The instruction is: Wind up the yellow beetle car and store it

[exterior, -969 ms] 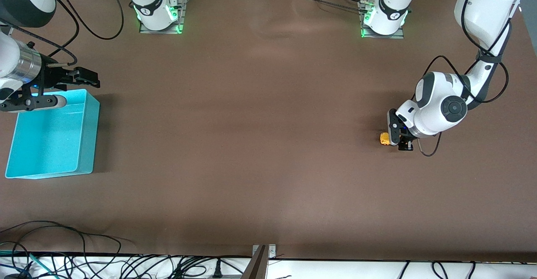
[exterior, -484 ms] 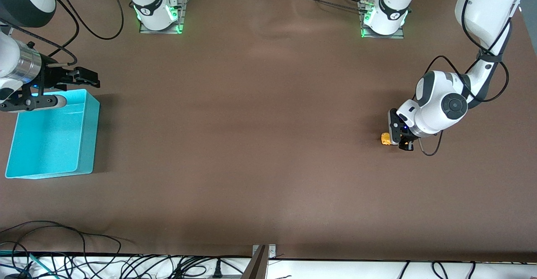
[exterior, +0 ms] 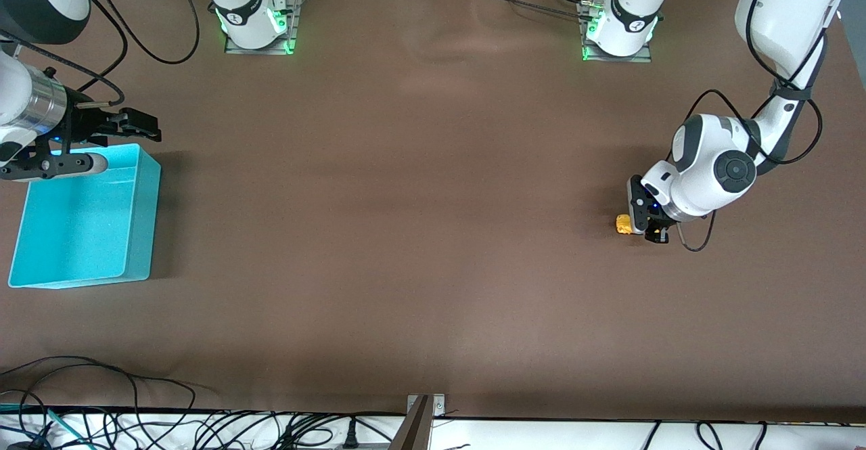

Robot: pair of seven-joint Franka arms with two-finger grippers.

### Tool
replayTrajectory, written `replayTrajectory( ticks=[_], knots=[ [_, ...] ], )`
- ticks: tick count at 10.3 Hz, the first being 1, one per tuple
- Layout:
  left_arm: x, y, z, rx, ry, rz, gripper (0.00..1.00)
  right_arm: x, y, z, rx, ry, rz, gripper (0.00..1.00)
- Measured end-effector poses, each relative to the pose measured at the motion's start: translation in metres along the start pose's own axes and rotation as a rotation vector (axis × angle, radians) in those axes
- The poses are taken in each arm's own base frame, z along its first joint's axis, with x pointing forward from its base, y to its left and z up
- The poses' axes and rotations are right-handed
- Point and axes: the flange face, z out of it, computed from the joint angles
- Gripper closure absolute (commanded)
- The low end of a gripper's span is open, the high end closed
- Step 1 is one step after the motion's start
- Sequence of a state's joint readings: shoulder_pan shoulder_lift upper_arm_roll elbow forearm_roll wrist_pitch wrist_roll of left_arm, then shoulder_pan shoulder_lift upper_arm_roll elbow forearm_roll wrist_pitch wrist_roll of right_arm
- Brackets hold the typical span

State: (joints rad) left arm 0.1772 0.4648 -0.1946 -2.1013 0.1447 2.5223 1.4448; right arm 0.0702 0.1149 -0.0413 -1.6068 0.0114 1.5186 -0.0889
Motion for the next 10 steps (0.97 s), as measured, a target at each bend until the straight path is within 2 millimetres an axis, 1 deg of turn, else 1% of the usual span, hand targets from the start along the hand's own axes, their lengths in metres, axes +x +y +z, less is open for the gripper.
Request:
replayTrajectory(
  ticks=[1,2,3,7,10],
  knots=[
    [-0.003,0.000,0.000,0.000,0.000,-0.006,0.90,0.000,0.000,0.000,0.000,0.000,0.000,0.00],
    [-0.011,0.000,0.000,0.000,0.000,-0.013,0.90,0.000,0.000,0.000,0.000,0.000,0.000,0.00],
    [-0.023,0.000,0.000,0.000,-0.001,-0.007,0.90,0.000,0.000,0.000,0.000,0.000,0.000,0.00],
    [-0.105,0.000,0.000,0.016,-0.025,0.044,0.90,0.000,0.000,0.000,0.000,0.000,-0.001,0.00],
    [-0.162,0.002,-0.001,0.035,-0.027,0.081,0.90,0.000,0.000,0.000,0.000,0.000,0.000,0.00]
  ],
)
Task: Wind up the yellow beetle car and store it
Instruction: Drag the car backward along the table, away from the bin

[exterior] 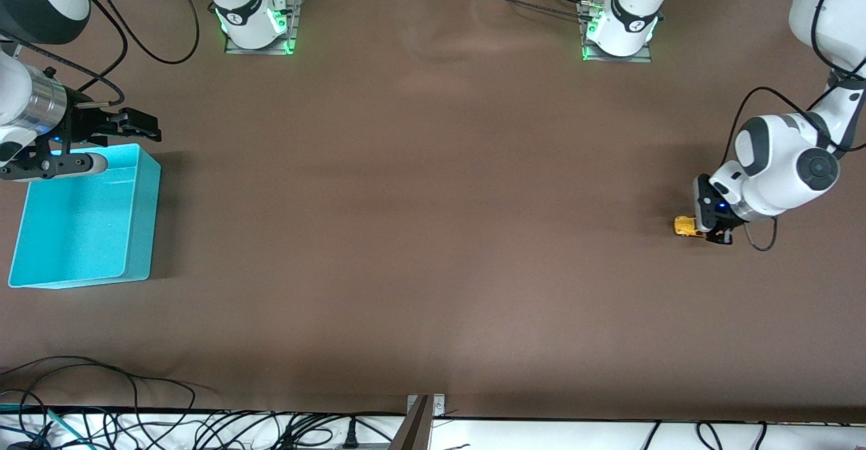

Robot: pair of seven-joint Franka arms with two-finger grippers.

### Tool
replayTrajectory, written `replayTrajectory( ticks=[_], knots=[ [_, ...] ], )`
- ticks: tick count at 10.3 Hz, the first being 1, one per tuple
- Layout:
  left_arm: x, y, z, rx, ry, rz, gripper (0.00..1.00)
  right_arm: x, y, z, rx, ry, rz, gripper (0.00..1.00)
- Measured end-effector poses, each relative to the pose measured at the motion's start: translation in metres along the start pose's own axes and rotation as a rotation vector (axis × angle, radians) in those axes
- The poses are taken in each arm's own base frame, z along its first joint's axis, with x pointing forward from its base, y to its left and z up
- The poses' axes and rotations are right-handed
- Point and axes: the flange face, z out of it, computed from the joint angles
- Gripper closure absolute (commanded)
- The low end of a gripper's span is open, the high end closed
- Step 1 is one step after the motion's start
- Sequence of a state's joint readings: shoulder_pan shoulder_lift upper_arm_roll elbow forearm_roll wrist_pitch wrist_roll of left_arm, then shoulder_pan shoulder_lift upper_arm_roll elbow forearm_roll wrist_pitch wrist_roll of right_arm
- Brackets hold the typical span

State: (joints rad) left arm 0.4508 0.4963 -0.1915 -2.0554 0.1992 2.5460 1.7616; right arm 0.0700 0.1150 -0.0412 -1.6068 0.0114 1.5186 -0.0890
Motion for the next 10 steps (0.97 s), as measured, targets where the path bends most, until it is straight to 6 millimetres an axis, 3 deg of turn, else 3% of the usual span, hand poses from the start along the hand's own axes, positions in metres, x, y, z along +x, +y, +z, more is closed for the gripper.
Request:
replayTrajectory(
  ticks=[4,6,7,8,9,10],
  knots=[
    [-0.058,0.008,0.001,0.015,-0.010,0.006,0.90,0.000,0.000,0.000,0.000,0.000,0.000,0.00],
    [-0.071,0.009,0.002,0.020,-0.015,0.001,0.90,0.000,0.000,0.000,0.000,0.000,0.000,0.00],
    [-0.073,0.009,0.002,0.020,-0.015,0.001,0.84,0.000,0.000,0.000,0.000,0.001,0.000,0.00],
    [-0.073,0.009,0.002,0.020,-0.015,0.000,0.10,0.000,0.000,-0.001,0.000,0.001,0.000,0.00],
    [-0.073,0.009,0.002,0.020,-0.015,0.000,0.00,0.000,0.000,-0.001,0.000,0.002,0.000,0.00],
    [-0.075,0.010,0.005,0.012,-0.013,-0.003,0.00,0.000,0.000,-0.001,0.000,0.002,0.000,0.00]
  ],
)
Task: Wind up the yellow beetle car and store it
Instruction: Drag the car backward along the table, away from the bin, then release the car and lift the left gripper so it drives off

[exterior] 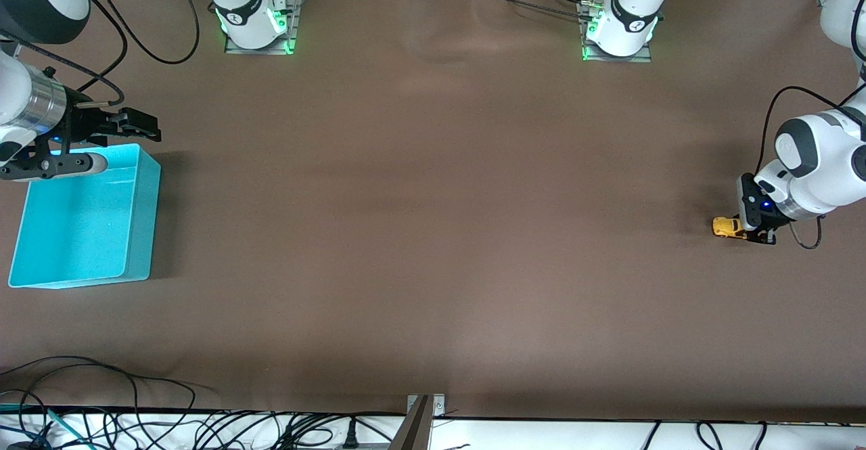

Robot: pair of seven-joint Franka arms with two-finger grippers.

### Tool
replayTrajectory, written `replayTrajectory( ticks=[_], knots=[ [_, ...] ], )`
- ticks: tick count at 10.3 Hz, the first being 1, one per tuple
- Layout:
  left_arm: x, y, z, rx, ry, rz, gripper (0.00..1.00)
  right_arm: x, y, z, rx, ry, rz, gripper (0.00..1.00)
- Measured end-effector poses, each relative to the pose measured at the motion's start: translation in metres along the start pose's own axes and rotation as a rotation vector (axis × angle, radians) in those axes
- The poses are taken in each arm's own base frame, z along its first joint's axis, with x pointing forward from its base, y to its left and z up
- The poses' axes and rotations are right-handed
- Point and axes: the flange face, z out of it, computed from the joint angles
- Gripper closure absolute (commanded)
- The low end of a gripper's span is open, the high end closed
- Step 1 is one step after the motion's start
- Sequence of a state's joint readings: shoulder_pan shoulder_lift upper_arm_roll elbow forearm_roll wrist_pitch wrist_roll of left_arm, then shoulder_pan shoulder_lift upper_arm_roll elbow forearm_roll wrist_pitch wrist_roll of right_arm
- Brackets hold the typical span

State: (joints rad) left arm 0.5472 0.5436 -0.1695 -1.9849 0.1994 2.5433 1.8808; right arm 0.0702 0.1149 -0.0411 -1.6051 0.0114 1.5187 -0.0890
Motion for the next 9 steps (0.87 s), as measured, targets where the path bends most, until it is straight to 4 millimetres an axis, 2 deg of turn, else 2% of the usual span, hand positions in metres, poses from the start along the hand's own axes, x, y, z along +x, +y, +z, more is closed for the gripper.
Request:
replayTrajectory(
  ticks=[1,2,3,5,9],
  knots=[
    [-0.002,0.000,0.001,-0.027,0.008,-0.003,0.00,0.000,0.000,0.000,0.000,0.000,0.000,0.00],
    [-0.003,-0.006,-0.007,-0.064,0.017,-0.001,0.00,0.000,0.000,0.000,0.000,0.000,0.000,0.00],
    [-0.002,-0.018,-0.026,-0.100,0.027,-0.002,0.00,0.000,0.000,0.000,0.000,0.000,-0.001,0.00],
    [0.004,-0.044,-0.075,-0.133,0.032,-0.015,0.00,0.000,-0.001,0.000,0.000,0.001,-0.001,0.00],
    [0.027,-0.064,-0.137,-0.213,0.037,-0.174,0.00,0.001,-0.010,0.000,-0.002,0.001,-0.018,0.00]
  ],
)
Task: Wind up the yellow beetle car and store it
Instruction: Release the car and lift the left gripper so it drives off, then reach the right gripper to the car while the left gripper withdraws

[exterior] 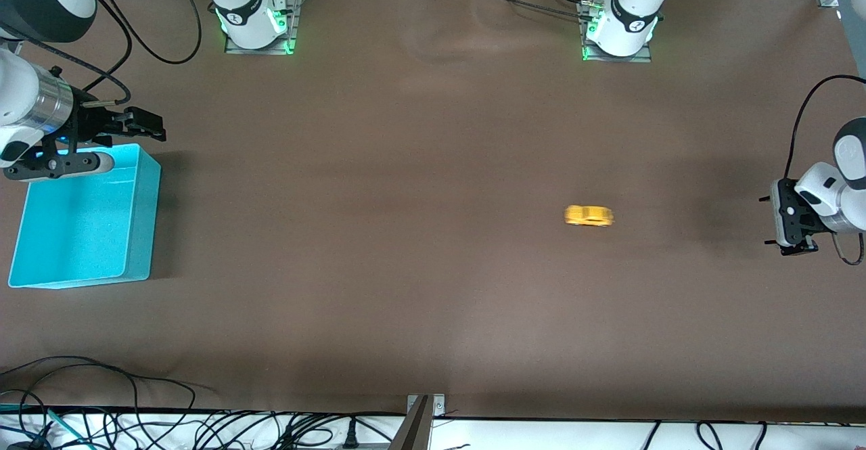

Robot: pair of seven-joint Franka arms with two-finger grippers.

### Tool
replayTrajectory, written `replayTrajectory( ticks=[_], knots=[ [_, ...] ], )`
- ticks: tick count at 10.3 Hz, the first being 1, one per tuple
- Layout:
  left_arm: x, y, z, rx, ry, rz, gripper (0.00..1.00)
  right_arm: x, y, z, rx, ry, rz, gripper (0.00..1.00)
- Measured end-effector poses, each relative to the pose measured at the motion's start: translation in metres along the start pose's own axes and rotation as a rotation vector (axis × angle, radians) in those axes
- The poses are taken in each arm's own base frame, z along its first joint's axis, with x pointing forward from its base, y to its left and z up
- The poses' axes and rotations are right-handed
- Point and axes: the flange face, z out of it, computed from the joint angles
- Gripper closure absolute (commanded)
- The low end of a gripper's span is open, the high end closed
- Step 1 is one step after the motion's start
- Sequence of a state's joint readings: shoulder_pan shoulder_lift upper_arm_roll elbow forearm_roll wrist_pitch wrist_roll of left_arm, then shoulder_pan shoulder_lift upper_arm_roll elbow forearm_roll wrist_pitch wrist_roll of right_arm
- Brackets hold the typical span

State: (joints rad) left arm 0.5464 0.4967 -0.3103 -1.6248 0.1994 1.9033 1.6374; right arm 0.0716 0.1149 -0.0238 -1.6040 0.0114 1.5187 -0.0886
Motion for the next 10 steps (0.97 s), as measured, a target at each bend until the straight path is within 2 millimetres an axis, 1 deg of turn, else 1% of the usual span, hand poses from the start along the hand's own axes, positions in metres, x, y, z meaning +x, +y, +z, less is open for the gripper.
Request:
replayTrajectory(
  ticks=[2,4,6,9,10],
  knots=[
    [0.025,0.004,-0.036,-0.038,0.001,-0.114,0.00,0.000,0.000,0.000,0.000,0.000,0.000,0.00],
    [0.038,0.014,-0.065,-0.039,-0.012,-0.218,0.00,0.000,0.000,0.000,0.000,0.000,0.000,0.00],
    [0.045,0.020,-0.081,-0.026,-0.021,-0.285,0.00,0.000,0.000,0.000,0.000,0.001,0.000,0.00],
    [0.066,0.026,-0.096,-0.019,-0.025,-0.349,0.00,0.000,0.000,0.000,0.000,0.001,0.000,0.00],
    [0.069,0.029,-0.102,-0.019,-0.030,-0.380,0.00,0.000,0.001,0.000,0.000,0.001,0.001,0.00]
  ],
)
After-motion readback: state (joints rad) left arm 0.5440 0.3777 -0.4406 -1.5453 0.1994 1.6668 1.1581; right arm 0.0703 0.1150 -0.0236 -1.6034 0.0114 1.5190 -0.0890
